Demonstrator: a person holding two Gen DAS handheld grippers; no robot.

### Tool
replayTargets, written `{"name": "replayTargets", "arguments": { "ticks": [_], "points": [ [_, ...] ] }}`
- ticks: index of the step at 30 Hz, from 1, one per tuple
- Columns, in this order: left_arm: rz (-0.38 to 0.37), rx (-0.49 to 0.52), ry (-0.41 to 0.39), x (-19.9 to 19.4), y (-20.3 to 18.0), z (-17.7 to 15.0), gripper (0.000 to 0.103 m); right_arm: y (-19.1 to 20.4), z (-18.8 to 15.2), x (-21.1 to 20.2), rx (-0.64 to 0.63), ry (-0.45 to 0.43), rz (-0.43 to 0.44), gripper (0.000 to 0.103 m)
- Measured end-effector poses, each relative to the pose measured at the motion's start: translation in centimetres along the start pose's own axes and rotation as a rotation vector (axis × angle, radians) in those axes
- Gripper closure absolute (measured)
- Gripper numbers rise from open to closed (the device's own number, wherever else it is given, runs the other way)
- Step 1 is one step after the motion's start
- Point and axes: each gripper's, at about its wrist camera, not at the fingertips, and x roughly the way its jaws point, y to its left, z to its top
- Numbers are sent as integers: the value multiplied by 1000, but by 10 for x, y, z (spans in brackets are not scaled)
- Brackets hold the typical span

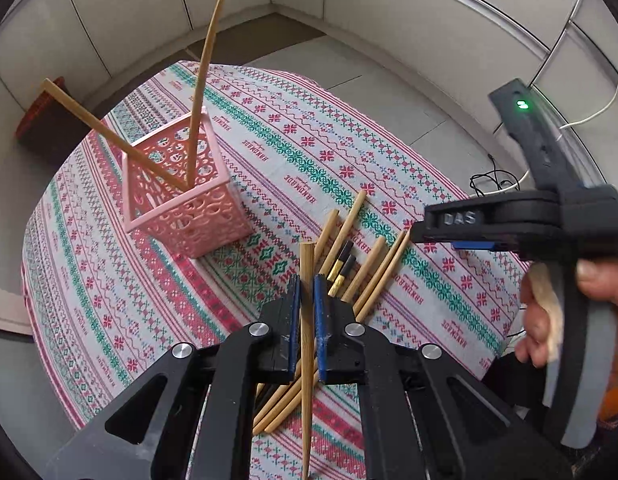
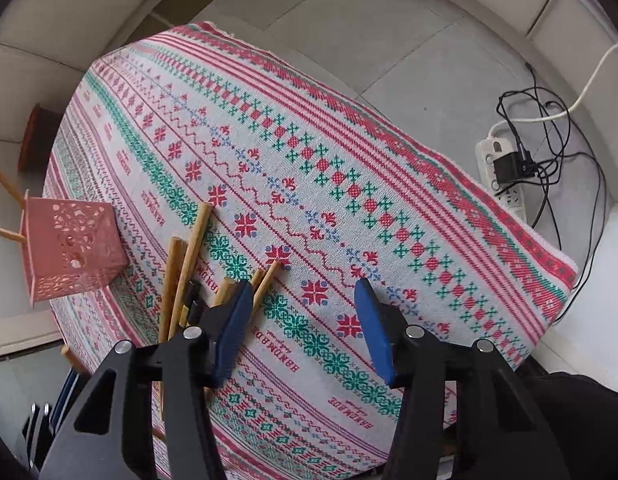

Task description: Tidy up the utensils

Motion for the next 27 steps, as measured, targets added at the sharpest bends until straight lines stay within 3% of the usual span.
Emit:
{"name": "replayTargets", "arguments": {
  "ticks": [13, 15, 16, 22, 27],
  "points": [
    [2, -21, -15, -7, 7, -4, 97, 31, -8, 8, -65, -81, -137, 56],
    [8, -25, -18, -9, 8, -6, 97, 35, -11, 7, -94, -101, -129, 75],
    [10, -27, -22, -10, 9, -7, 97, 36, -11, 7, -102, -98, -136, 91],
    [3, -44, -88, -37, 14, -14, 97, 19, -7, -2, -62, -87, 5, 96],
    [-36, -61, -167, -68, 19, -22, 97, 18, -16, -52, -138, -187, 133, 97]
  ]
}}
